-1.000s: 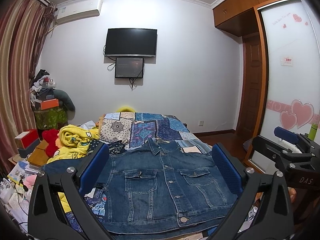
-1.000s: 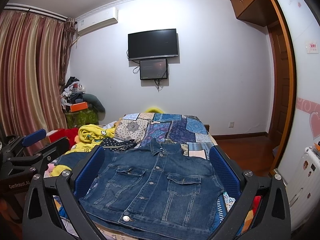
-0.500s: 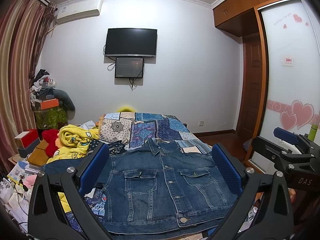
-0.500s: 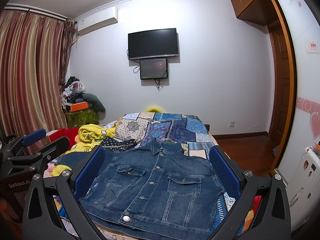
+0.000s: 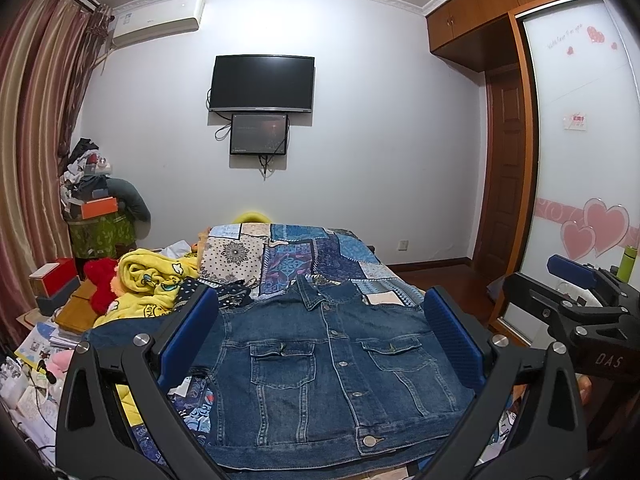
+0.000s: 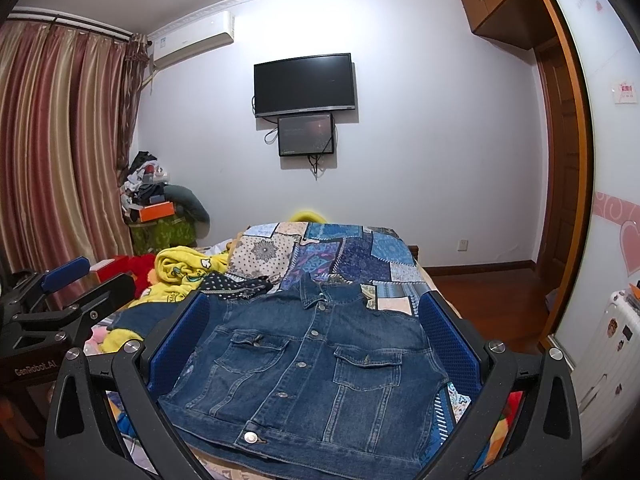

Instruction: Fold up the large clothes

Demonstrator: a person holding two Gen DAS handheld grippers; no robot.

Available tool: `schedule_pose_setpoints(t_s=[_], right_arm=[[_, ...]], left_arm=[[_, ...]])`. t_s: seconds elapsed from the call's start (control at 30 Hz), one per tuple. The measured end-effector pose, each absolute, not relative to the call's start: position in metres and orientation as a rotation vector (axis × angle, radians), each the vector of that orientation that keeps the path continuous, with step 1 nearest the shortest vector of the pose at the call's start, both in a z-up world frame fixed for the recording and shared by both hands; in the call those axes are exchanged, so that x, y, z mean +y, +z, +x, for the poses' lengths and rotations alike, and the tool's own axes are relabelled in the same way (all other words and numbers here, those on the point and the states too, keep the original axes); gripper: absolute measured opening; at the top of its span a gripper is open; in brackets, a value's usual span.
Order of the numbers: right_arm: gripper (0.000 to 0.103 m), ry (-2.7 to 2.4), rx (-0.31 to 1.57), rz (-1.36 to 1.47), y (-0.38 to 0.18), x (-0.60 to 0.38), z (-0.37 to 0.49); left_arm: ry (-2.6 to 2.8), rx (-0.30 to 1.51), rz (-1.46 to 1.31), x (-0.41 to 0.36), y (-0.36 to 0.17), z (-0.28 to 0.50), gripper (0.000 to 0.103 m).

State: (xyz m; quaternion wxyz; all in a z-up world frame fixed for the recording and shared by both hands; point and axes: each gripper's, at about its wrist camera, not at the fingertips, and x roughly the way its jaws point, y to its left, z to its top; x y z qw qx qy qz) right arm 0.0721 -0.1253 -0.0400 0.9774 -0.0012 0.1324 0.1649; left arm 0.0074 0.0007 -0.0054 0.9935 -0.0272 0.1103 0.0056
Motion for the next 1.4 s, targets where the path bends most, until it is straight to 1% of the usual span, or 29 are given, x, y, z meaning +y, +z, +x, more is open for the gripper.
schedule_pose_setpoints(t_s=[0.43, 0.6, 0.7, 0.93, 1.07, 1.3, 1.4], right_arm=[[0.103, 0.323, 0.328, -0.024, -0.049, -0.114, 0.098], [0.103, 0.322, 0.386, -0.049, -0.062, -0.104, 0.125], [0.103, 0.305, 0.429, -0.075, -0.075, -0.097, 0.146], [0.103, 0.263, 0.567, -0.098, -0.108, -0.092, 0.199], [0.103, 0.248, 0.655, -0.091, -0.128, -0.092, 0.230], [0.103, 0.225, 0.878, -0.052, -0.166, -0.083, 0.283], [0.103, 0.200, 0.927, -0.043, -0.176, -0.079, 0.300]], left_arm=[[0.034, 0.247, -0.048, 0.025, -0.011, 0.037, 0.103], [0.083, 0.300, -0.058, 0.054, -0.023, 0.069, 0.103], [0.136, 0.363, -0.073, 0.081, -0.036, 0.097, 0.103], [0.214, 0.564, -0.205, 0.178, -0.096, 0.160, 0.103], [0.240, 0.632, -0.331, 0.233, -0.136, 0.177, 0.103], [0.285, 0.799, -0.446, 0.309, -0.209, 0.206, 0.103], [0.287, 0.853, -0.524, 0.341, -0.236, 0.215, 0.103]])
